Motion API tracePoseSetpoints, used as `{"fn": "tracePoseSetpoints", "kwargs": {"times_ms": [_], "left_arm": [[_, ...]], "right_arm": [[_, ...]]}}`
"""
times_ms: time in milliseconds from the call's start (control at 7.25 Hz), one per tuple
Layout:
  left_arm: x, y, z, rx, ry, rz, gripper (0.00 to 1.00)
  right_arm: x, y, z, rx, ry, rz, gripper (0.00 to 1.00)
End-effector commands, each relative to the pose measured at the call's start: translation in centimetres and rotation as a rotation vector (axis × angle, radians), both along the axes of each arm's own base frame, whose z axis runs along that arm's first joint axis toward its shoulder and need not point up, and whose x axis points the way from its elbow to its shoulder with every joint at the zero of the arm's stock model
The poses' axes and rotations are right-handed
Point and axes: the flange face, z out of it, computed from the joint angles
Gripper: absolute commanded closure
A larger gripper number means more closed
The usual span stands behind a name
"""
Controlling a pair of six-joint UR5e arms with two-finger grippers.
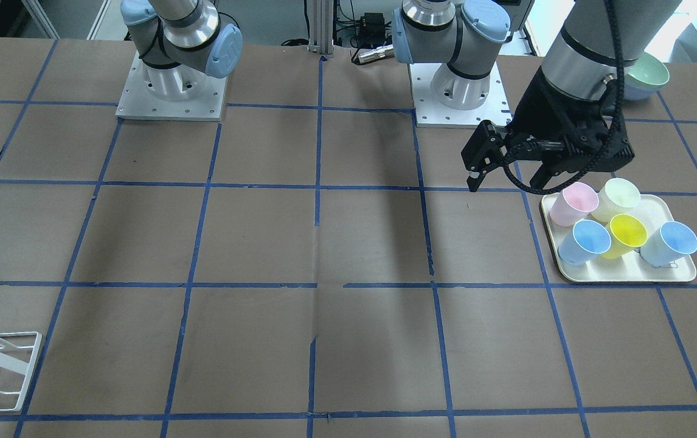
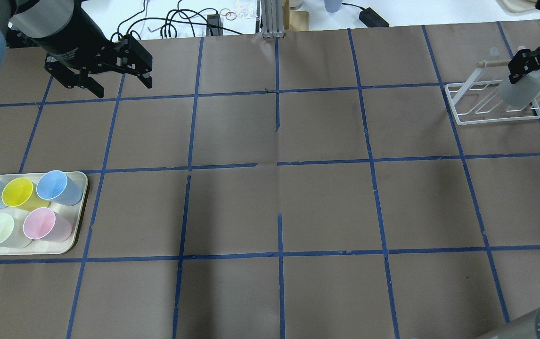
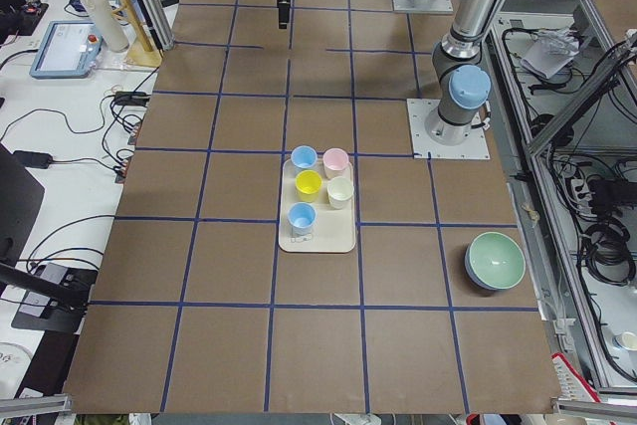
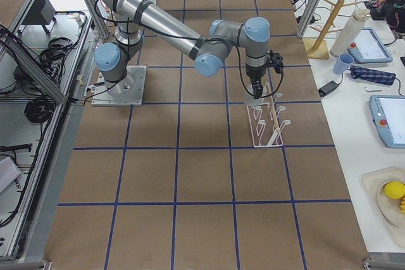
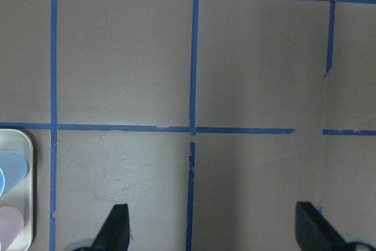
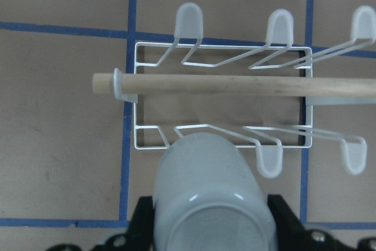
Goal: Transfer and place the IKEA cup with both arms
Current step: 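Lift the white cup off the rack with the right gripper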
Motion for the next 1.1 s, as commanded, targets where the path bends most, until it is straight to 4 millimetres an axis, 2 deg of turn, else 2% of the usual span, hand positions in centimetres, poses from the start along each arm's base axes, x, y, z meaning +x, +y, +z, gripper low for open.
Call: {"fn": "tracePoseSetpoints", "kwargs": {"times_ms": [0, 138, 276, 414, 552, 690, 966], "left_arm": [[3.6, -0.2, -1.1, 0.038, 0.195, 0.031, 0.0], [5.4, 0.3, -2.9, 0.043, 0.289, 0.026, 0.0], [6.3, 0.9, -4.5, 0.038, 0.417, 0.049, 0.0], [6.1, 1.4, -6.6, 0.046, 0.544, 0.075, 0.0], [4.8, 1.7, -8.4, 0.043, 0.677, 0.089, 0.0], [3.6, 1.7, -9.4, 0.037, 0.798, 0.099, 0.0], [0.4, 1.7, -8.1, 0.012, 0.932, 0.072, 0.0]], "right_arm": [[0.7, 1.4, 2.6, 0.006, 0.008, 0.013, 0.82], [1.4, 2.5, 4.6, -0.002, 0.011, 0.017, 0.82], [3.0, 4.0, 6.4, 0.016, -0.016, 0.031, 0.82], [6.6, 4.8, 7.8, 0.032, -0.045, 0.08, 0.85], [11.5, 4.9, 8.5, 0.037, -0.07, 0.158, 0.86], [16.8, 5.1, 8.3, 0.05, -0.173, 0.234, 0.9], [23.9, 5.5, 8.2, 0.043, -0.437, 0.313, 0.94]]}}
